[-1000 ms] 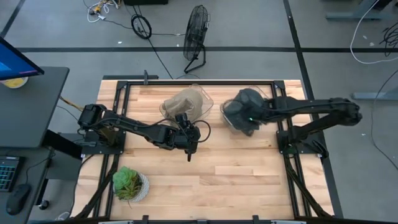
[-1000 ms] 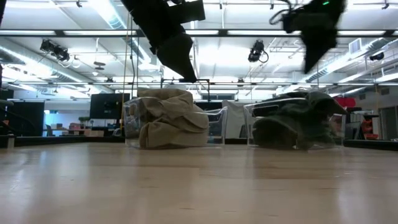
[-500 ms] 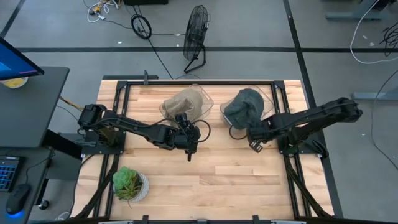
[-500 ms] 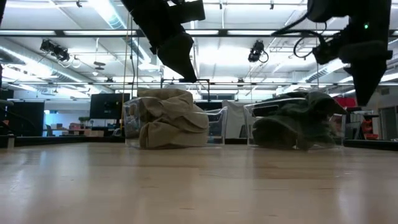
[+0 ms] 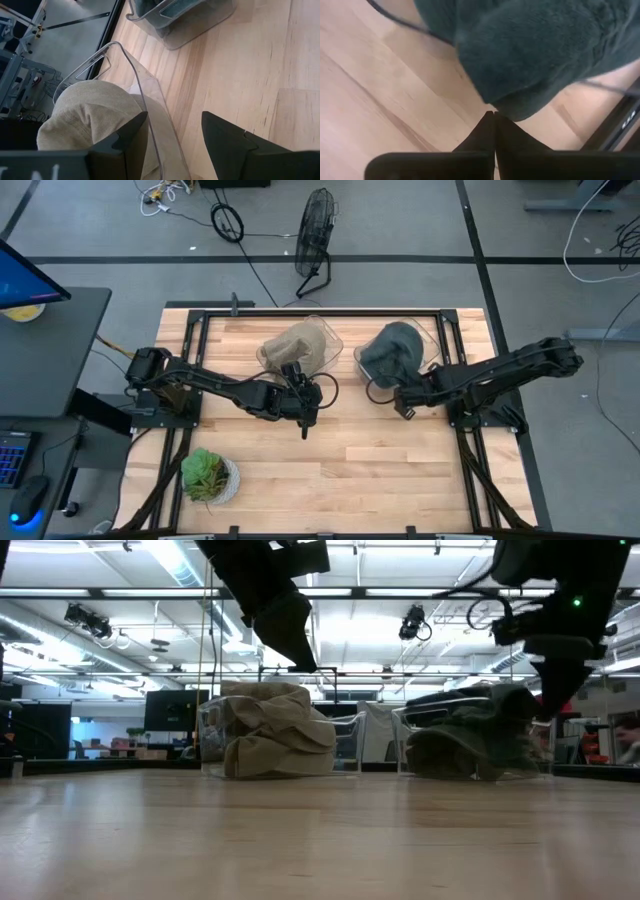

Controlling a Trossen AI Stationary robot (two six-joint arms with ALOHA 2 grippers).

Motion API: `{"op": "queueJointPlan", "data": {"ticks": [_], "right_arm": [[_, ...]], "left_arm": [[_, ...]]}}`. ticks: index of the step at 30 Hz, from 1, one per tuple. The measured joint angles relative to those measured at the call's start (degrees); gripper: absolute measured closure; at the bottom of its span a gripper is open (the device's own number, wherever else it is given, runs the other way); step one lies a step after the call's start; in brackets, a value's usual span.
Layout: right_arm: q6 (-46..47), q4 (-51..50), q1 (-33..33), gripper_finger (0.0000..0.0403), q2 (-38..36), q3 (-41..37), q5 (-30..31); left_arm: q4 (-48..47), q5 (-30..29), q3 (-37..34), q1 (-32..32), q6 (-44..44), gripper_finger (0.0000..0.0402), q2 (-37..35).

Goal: Pick & Place hat
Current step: Put the black cap into the right transparent bin

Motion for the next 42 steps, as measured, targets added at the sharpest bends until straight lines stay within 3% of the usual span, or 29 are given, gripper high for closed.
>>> {"op": "queueJointPlan", "data": {"ticks": [6, 18, 21, 25, 32, 37, 39, 42], "right_arm": [[-4.10, -0.07, -0.04, 0.0401, -0.02, 3.51, 7.03], [-10.01, 3.76, -4.06, 0.0401, 0.43, 3.83, 11.86], [-10.98, 6.06, -5.38, 0.0401, 1.41, 3.83, 9.25], [-11.04, 7.39, -6.00, 0.0401, 3.27, 3.83, -0.76], [-13.16, 9.53, -4.55, 0.0401, 2.20, 4.06, -3.05], [-17.71, 9.40, -3.36, 0.0402, 0.08, 9.48, -2.82], [-19.99, 8.80, -2.83, 0.0402, -0.46, 12.48, -0.49], [-22.18, 6.05, -2.44, 0.0402, -1.20, 15.59, 10.90]], "left_arm": [[0.00, 0.00, 0.00, 0.00, 0.00, 0.0212, 0.00], [0.52, 0.00, 0.00, 0.00, 0.04, 0.0212, 0.00], [0.51, 0.00, 0.00, 0.00, 0.08, 0.0212, 0.02], [0.45, 0.02, 0.00, 0.00, 0.08, 0.0212, 0.02], [0.41, 0.02, 0.00, 0.00, 0.13, 0.0212, 0.02], [0.39, 0.04, 0.00, 0.00, 0.20, 0.0212, 0.02], [0.39, 0.04, 0.00, 0.00, 0.20, 0.0212, 0.02], [0.39, 0.04, 0.00, 0.00, 0.14, 0.0212, 0.02]]}}
